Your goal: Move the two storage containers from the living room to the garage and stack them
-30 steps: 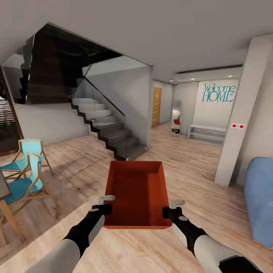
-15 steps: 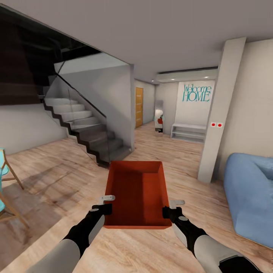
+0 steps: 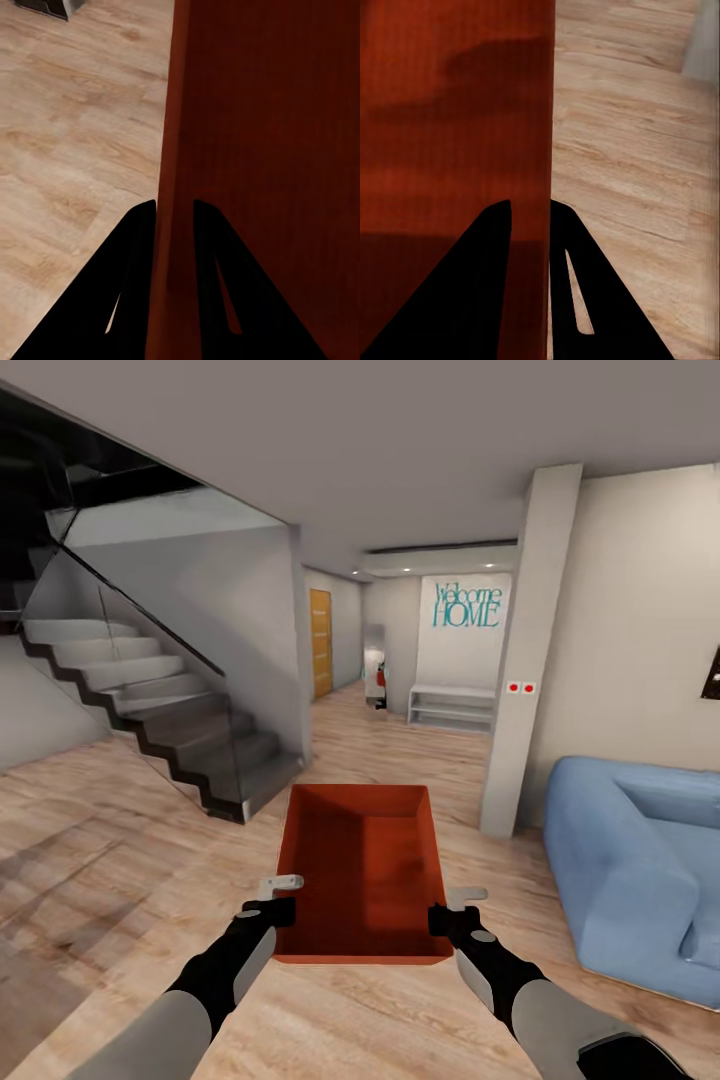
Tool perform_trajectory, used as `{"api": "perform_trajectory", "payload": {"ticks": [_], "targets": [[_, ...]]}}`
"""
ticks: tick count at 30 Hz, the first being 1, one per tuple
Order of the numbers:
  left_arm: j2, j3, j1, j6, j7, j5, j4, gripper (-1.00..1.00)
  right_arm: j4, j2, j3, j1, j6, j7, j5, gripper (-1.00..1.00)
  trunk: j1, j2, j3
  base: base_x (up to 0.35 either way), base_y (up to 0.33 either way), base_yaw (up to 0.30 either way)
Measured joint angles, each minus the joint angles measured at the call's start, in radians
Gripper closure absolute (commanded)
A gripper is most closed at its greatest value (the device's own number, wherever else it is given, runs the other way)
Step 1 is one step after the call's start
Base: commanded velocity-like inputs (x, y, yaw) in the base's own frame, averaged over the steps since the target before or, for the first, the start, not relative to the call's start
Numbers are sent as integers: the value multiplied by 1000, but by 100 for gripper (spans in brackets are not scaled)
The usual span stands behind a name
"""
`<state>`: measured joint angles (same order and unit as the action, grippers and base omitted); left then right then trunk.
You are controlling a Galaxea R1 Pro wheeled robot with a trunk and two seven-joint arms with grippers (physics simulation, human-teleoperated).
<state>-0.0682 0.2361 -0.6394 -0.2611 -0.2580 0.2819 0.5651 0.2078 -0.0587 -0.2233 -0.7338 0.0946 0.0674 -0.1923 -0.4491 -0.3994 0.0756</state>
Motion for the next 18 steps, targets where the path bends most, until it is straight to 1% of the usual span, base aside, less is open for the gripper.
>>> {"api": "perform_trajectory", "payload": {"ticks": [5,18], "targets": [[0,0,0,0,0,1,0,100,0,0,0,0,-1,0,1,100,0,0,0,323,0,-70],[0,1,0,-1,0,1,1,100,0,0,3,0,-1,-1,4,100,0,0,0,322,0,-2]]}}
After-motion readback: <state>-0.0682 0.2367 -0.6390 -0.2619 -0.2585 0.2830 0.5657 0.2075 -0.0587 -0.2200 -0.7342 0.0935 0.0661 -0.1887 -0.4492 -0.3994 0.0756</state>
